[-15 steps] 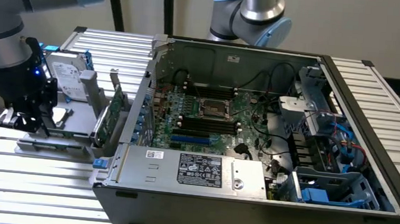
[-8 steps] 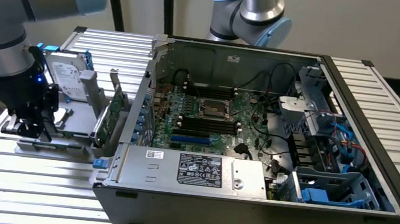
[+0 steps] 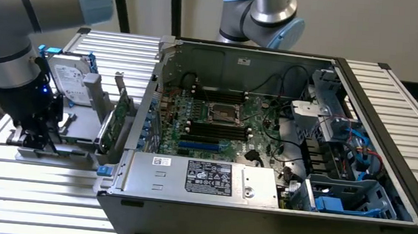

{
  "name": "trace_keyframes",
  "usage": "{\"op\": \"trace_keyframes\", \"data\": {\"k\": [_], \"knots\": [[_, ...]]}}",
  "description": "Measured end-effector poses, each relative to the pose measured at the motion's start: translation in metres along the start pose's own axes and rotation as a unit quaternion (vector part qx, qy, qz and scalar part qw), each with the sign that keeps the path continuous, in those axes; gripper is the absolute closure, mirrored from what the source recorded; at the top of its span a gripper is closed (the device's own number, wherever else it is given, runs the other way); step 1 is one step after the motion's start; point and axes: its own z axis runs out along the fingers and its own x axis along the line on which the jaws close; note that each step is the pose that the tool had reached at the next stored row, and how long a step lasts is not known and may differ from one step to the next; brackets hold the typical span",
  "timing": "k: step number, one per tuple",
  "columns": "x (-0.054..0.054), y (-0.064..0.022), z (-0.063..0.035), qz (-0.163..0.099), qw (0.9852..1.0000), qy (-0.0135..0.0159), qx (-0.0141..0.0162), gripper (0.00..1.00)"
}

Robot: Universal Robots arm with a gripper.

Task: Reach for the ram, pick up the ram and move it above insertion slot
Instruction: 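Pick up the ram and move it above insertion slot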

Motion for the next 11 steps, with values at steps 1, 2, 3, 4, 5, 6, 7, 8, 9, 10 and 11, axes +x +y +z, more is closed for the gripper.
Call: {"op": "trace_keyframes", "data": {"k": [1,2,3,4,5,6,7,8,9,10,11], "knots": [[0.000,-0.0001,0.0018,-0.002,1.0000,0.0000,0.0000,0.69],[0.000,-0.0001,0.0037,-0.004,1.0000,-0.0002,0.0002,0.69],[0.000,-0.0001,0.0054,-0.007,1.0000,-0.0005,0.0003,0.69],[0.000,-0.0001,0.0070,-0.009,1.0000,-0.0009,0.0004,0.69],[0.000,-0.0001,0.0079,-0.012,0.9999,-0.0014,0.0005,0.69],[0.000,-0.0001,0.0089,-0.015,0.9999,-0.0024,0.0005,0.69],[0.000,-0.0001,0.0099,-0.018,0.9998,-0.0035,0.0007,0.69],[0.000,-0.0002,0.0109,-0.020,0.9998,-0.0048,0.0008,0.69],[0.000,-0.0002,0.0119,-0.022,0.9997,-0.0061,0.0009,0.69],[0.000,-0.0002,0.0129,-0.023,0.9997,-0.0073,0.0009,0.69],[-0.001,-0.0003,0.0141,-0.023,0.9997,-0.0085,0.0010,0.69]]}}
